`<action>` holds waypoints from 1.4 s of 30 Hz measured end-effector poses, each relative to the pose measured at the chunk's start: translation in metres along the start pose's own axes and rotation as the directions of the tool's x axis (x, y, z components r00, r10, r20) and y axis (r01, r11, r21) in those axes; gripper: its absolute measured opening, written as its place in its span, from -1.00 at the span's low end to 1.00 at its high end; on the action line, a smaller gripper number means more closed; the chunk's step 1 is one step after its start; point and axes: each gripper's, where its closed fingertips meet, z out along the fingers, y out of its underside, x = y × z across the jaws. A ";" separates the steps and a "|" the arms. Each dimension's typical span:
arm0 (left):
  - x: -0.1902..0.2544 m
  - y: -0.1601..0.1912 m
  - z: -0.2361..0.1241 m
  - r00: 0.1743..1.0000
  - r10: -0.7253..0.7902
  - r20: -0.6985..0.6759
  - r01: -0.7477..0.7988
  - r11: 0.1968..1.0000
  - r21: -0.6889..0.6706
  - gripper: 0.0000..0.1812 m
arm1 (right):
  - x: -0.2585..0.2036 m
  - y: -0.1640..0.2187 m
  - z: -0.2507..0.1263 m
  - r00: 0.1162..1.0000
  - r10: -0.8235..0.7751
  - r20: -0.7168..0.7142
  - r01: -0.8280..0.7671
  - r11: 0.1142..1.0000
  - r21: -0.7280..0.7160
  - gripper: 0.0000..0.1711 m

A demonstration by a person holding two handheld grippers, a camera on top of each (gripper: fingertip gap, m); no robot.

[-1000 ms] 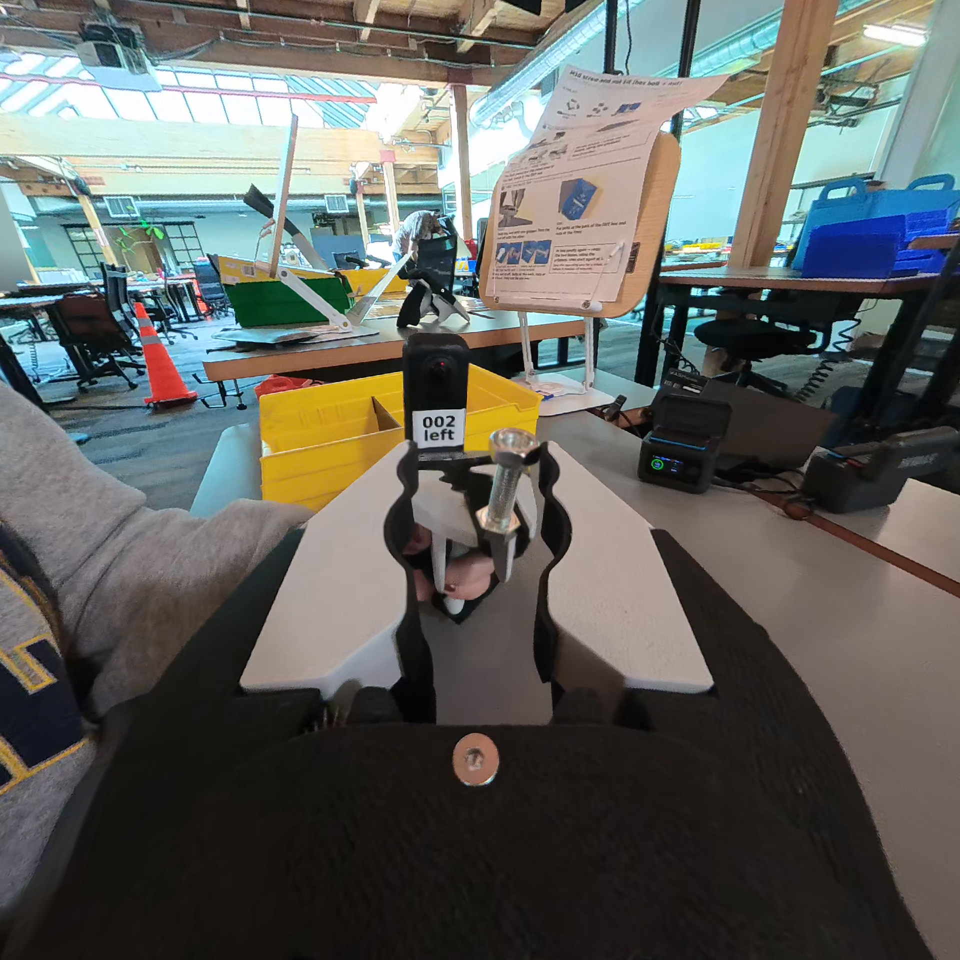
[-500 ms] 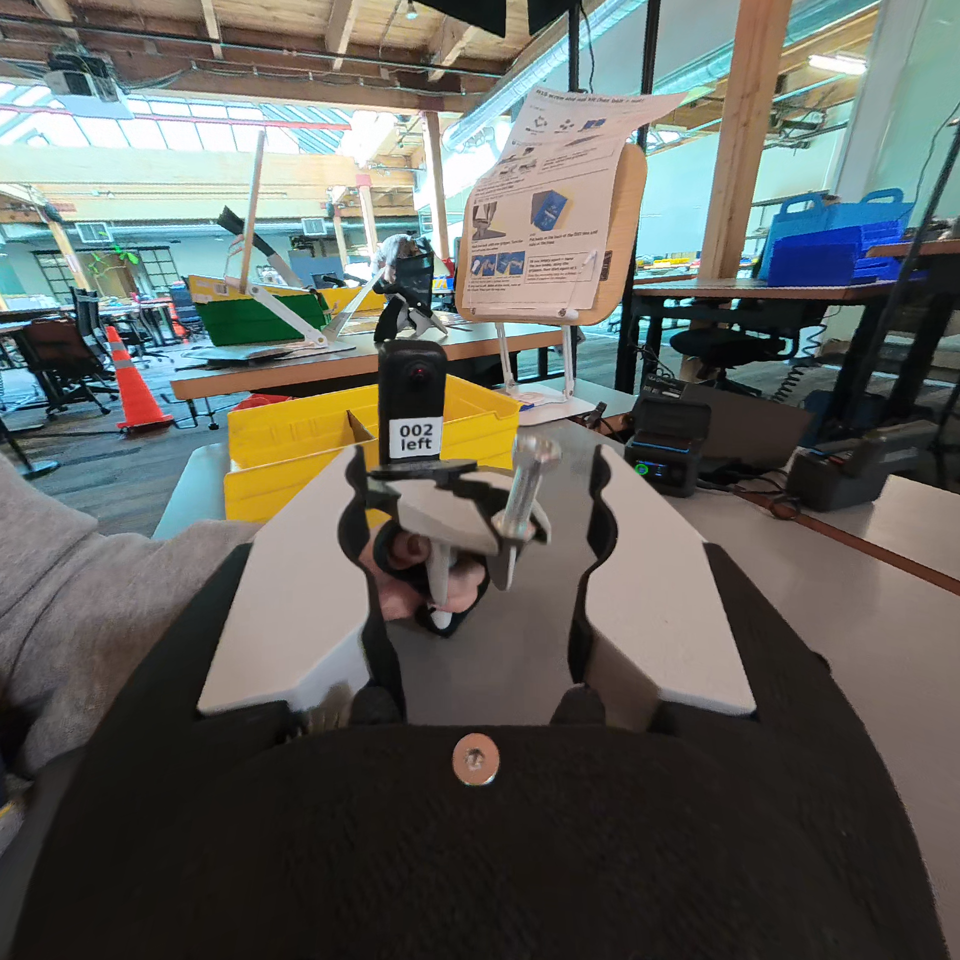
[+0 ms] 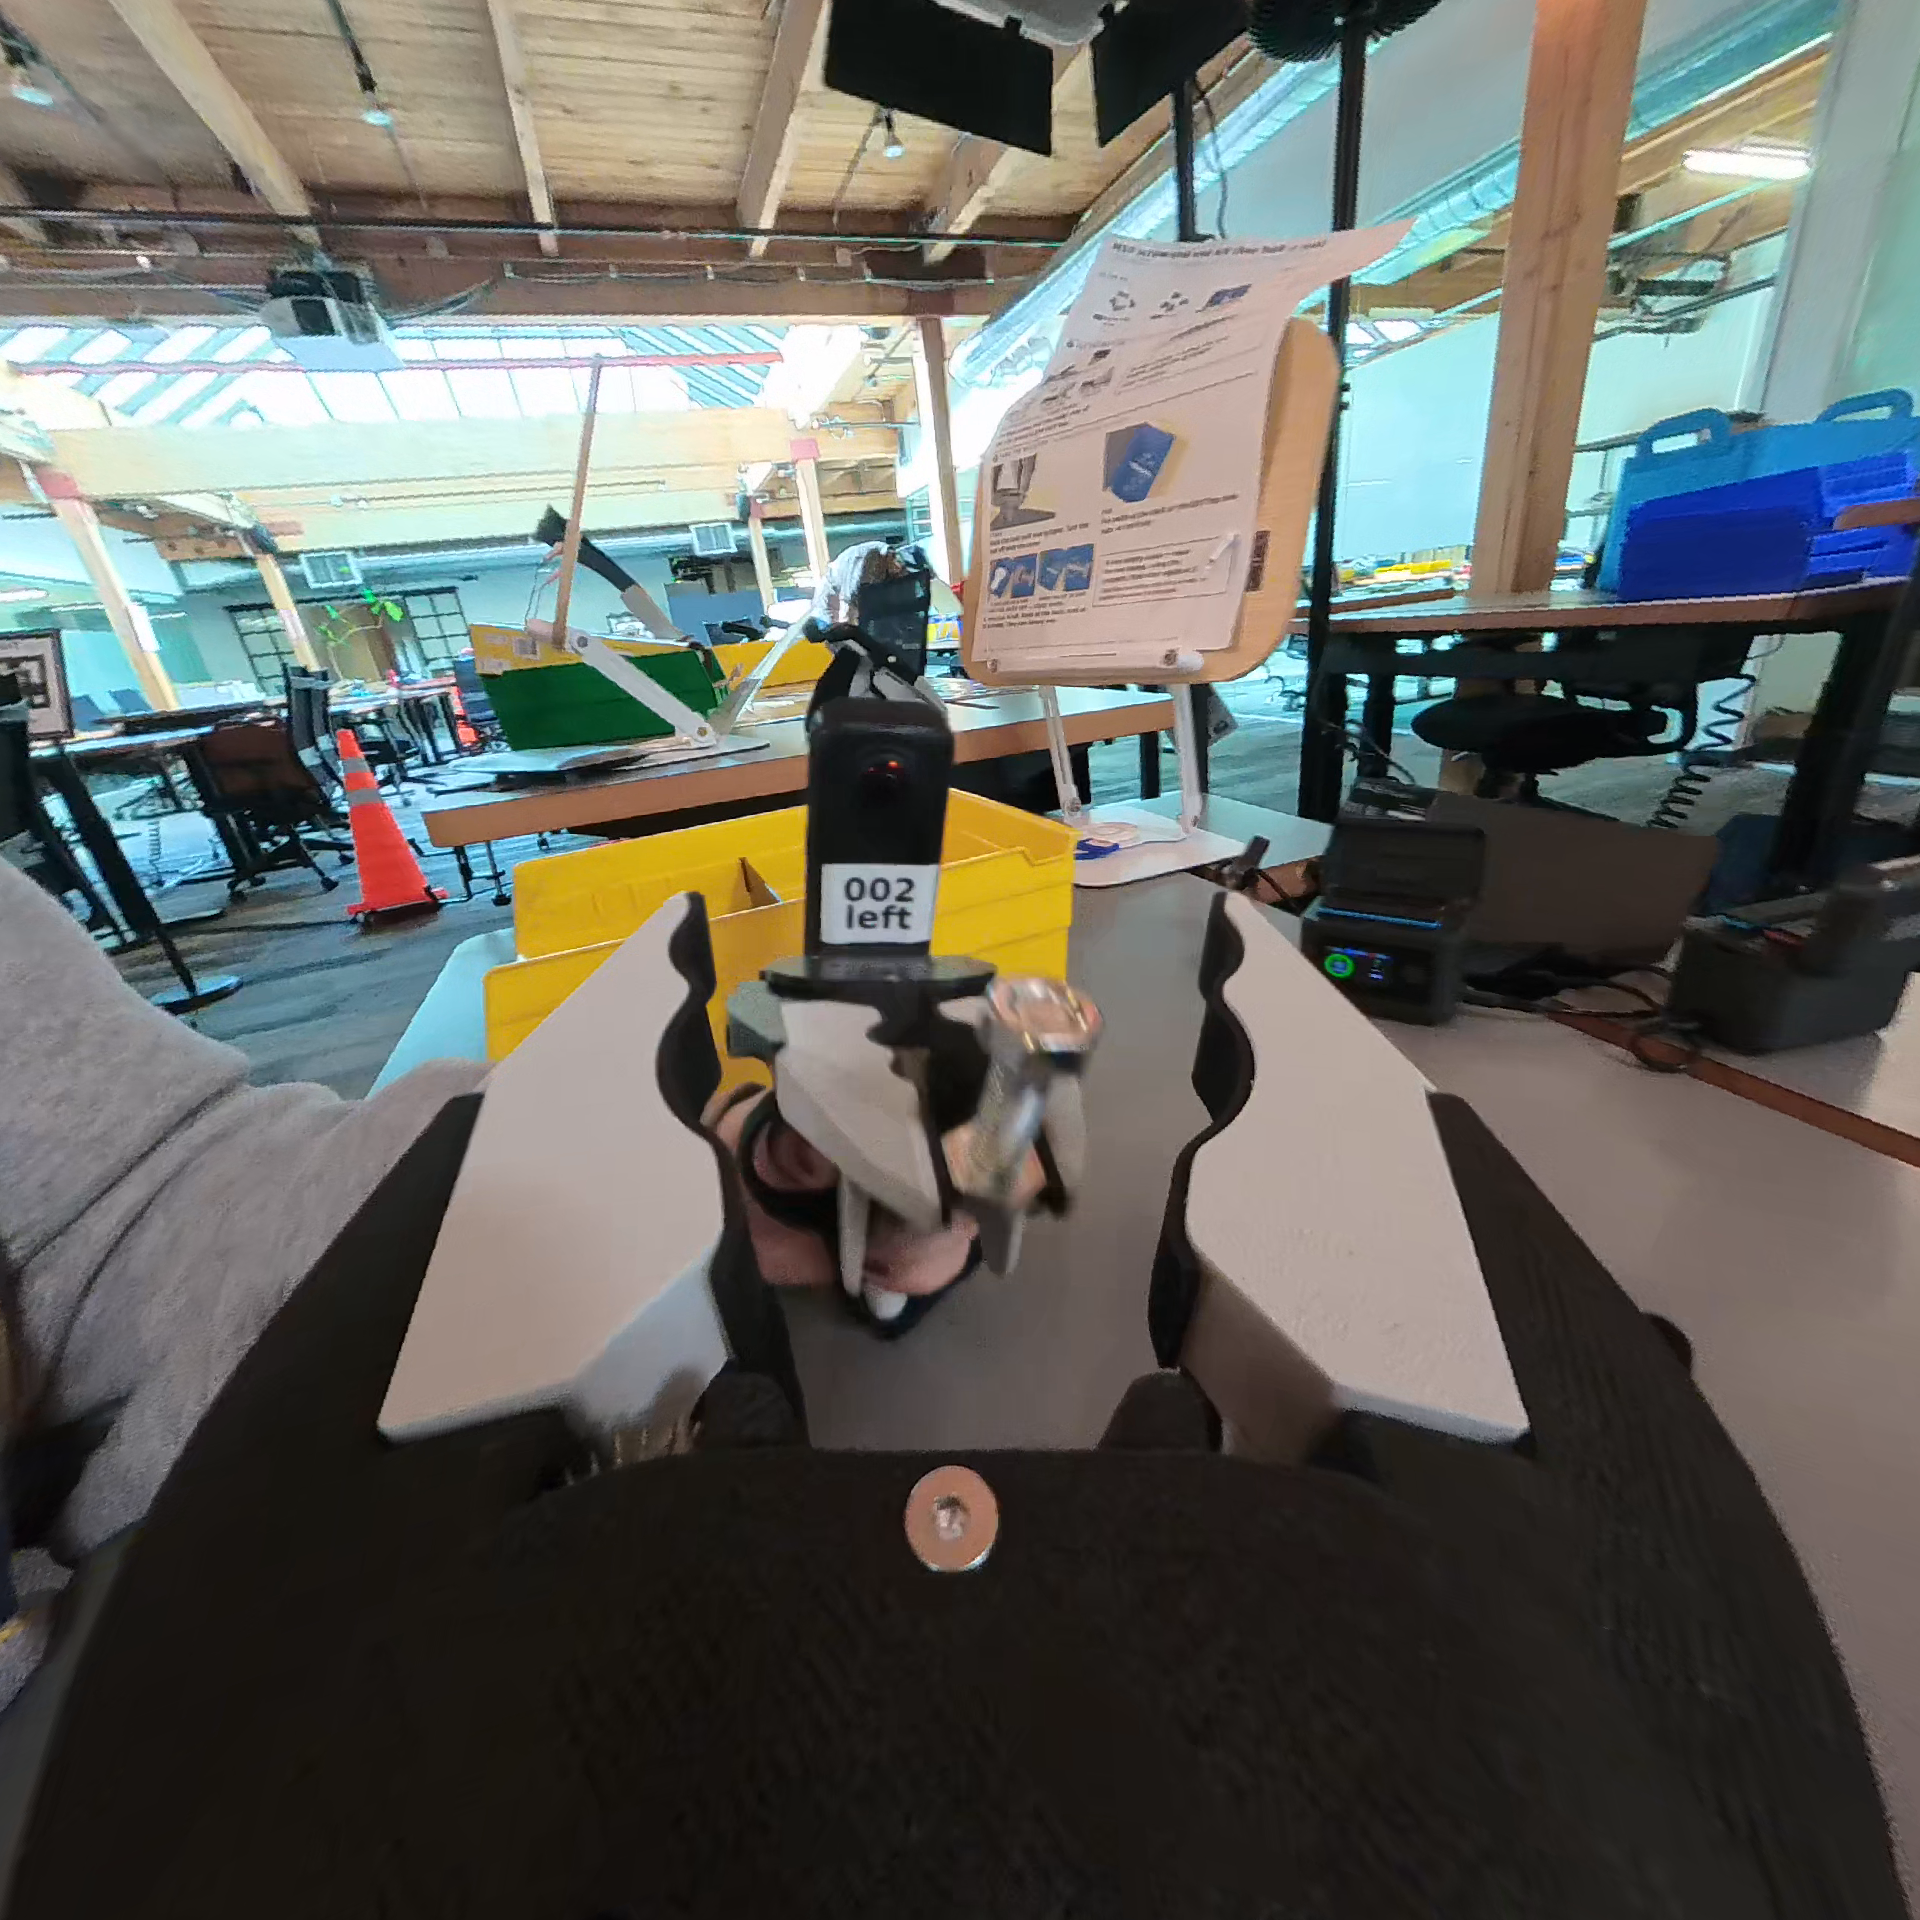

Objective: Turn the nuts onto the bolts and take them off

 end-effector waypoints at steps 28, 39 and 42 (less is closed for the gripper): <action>-0.007 0.009 0.007 0.992 -0.117 0.042 0.118 0.993 -0.022 -0.84 | -0.004 0.010 -0.004 0.988 0.133 0.082 -0.136 0.990 0.031 0.07; 0.002 0.013 0.010 0.985 -0.173 -0.027 0.171 0.984 -0.047 -0.83 | 0.006 0.009 -0.007 0.977 0.200 0.067 -0.204 0.977 0.061 0.04; -0.006 0.005 0.006 0.984 -0.180 0.009 0.180 0.984 0.021 -0.83 | 0.002 0.007 -0.007 0.976 0.198 0.091 -0.204 0.977 0.060 0.03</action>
